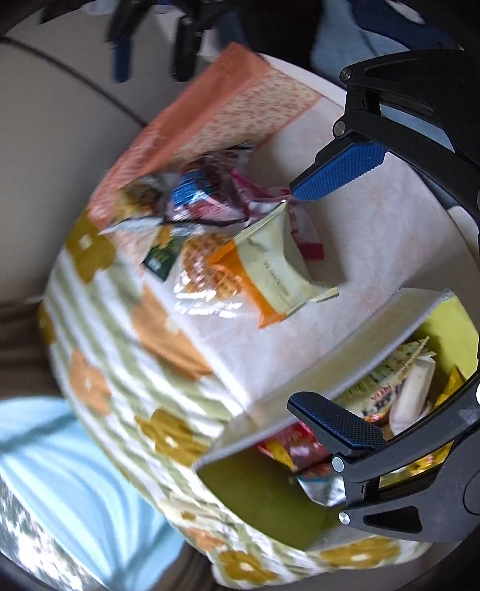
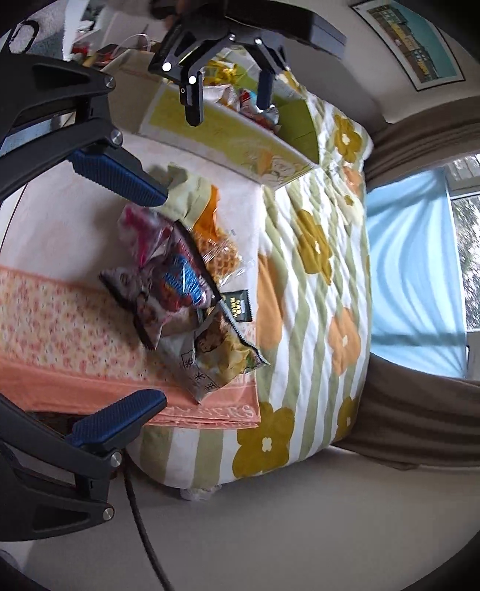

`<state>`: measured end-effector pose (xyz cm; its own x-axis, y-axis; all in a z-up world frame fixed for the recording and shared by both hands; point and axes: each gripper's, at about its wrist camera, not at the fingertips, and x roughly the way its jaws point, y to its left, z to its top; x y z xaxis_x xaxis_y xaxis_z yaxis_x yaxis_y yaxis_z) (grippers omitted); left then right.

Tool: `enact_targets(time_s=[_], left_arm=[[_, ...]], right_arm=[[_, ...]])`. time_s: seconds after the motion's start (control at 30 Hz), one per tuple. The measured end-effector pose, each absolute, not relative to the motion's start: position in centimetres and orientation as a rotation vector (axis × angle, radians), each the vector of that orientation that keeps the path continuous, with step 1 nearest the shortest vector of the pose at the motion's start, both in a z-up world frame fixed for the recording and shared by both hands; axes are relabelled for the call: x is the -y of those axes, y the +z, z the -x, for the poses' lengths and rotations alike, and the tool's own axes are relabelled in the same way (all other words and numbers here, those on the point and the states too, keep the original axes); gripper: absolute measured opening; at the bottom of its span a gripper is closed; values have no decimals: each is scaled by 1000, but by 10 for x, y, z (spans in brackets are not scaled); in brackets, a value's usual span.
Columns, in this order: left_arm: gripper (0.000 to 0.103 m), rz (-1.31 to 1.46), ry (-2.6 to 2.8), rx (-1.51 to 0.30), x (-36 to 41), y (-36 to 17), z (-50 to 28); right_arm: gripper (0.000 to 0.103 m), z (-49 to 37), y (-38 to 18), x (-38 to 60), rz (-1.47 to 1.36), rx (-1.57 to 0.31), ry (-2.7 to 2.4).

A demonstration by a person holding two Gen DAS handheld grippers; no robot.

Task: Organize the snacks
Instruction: 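Grasp the orange-green packet with the left tool while the right tool grasps the red-blue bag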

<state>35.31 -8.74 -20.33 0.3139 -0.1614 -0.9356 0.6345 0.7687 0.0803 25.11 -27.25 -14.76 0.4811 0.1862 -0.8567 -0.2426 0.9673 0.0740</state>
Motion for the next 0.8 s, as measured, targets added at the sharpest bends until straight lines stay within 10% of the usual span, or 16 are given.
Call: enact_targets(time_s=[0.8], left_arm=[[93, -1014, -849, -1523, 154, -325, -399]], right_arm=[[98, -314, -248, 271, 134, -1243, 475]])
